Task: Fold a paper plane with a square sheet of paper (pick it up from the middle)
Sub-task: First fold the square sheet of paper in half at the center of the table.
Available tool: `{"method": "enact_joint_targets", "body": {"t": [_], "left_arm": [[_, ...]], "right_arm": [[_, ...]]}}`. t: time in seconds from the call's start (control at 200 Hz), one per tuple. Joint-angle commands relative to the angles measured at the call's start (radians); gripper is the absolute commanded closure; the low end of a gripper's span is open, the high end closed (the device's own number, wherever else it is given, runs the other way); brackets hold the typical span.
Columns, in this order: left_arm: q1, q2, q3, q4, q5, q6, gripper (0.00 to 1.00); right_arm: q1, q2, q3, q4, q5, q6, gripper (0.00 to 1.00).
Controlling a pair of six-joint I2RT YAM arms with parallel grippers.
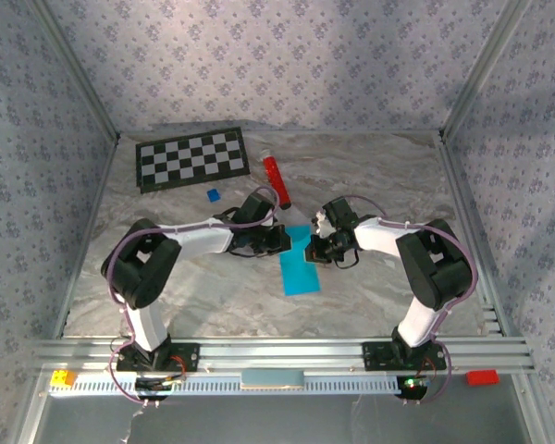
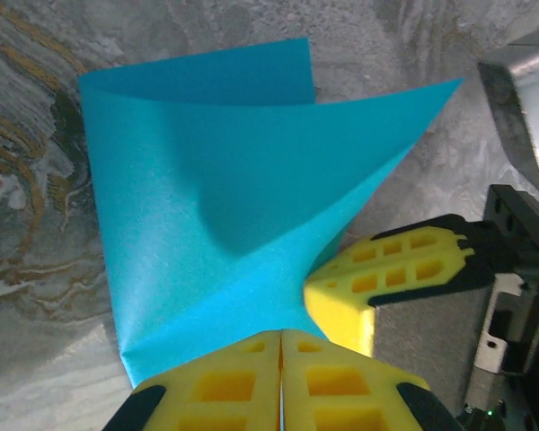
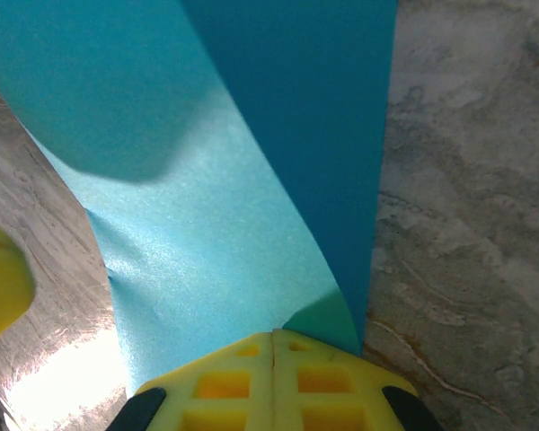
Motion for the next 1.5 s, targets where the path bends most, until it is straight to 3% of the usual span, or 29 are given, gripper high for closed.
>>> {"method": "enact_joint_targets", "body": {"t": [0.0,0.37,0.78,1.044,1.199,1.494], "left_arm": [[0.002,0.037,0.026,-0.012,0.004,0.028,0.92],[0.005,0.119,-0.035,0.016,-0.016,0.03,0.93],[0.03,0.085,0.12,-0.116,-0.008,0.134,0.91],[0.046,0.147,0.102,-0.103,-0.005,0.14,0.92],[0.047,0.165,0.069,-0.094,-0.075,0.155,0.92],[0.055,0.114,0.101,-0.101,-0.037,0.151,0.91]], "right_arm": [[-0.013,0.065,-0.035,-0.147,0.128,-0.026,1.0],[-0.013,0.078,-0.038,-0.156,0.137,-0.037,1.0],[-0.019,0.078,-0.046,-0.148,0.143,-0.038,1.0],[-0.02,0.075,-0.051,-0.15,0.149,-0.034,1.0],[-0.021,0.079,-0.051,-0.146,0.147,-0.033,1.0],[-0.035,0.069,-0.058,-0.145,0.147,-0.046,1.0]]}}
